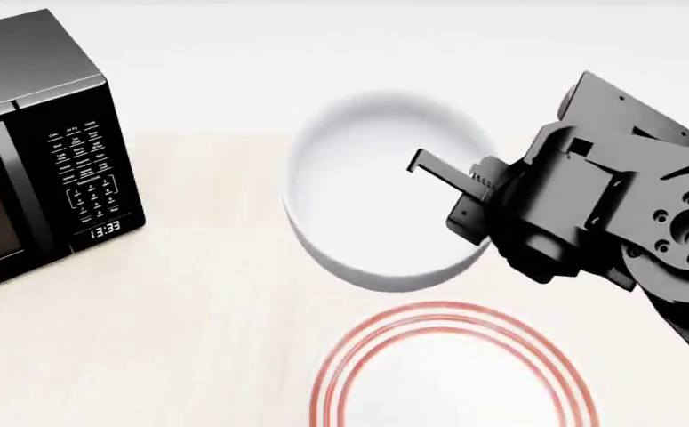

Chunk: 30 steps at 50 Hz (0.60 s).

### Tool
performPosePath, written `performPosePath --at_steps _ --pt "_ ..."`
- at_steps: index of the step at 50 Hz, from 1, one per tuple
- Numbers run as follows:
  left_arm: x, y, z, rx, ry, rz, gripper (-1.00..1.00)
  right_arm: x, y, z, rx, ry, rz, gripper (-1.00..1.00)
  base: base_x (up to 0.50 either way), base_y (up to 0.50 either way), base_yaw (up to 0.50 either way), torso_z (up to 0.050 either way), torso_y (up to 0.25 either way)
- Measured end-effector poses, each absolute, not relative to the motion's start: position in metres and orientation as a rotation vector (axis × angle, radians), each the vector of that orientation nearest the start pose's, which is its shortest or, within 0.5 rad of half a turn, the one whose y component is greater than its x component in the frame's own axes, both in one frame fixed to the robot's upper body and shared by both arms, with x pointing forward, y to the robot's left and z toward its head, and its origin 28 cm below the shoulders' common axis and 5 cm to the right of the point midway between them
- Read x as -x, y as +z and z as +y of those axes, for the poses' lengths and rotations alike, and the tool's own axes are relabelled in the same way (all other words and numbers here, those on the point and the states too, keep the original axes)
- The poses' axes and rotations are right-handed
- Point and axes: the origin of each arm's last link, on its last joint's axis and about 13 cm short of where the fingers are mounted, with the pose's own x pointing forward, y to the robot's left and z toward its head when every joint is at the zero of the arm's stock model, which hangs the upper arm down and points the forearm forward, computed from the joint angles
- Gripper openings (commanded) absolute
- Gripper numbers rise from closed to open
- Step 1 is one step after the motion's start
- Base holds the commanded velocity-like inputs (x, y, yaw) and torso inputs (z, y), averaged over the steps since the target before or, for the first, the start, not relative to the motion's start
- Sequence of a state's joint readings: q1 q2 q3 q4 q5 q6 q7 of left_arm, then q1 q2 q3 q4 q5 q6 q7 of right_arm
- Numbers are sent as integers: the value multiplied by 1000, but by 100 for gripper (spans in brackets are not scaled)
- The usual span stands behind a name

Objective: Put the white bowl to the right of the plate.

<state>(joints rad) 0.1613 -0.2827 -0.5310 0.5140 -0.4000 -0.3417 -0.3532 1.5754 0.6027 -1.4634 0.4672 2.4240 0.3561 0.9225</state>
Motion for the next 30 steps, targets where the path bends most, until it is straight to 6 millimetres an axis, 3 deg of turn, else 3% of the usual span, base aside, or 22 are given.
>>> performPosePath --at_steps 30 --pt "-159 104 336 16 659 -137 100 -358 266 -185 -667 -396 739 -100 0 0 0 0 0"
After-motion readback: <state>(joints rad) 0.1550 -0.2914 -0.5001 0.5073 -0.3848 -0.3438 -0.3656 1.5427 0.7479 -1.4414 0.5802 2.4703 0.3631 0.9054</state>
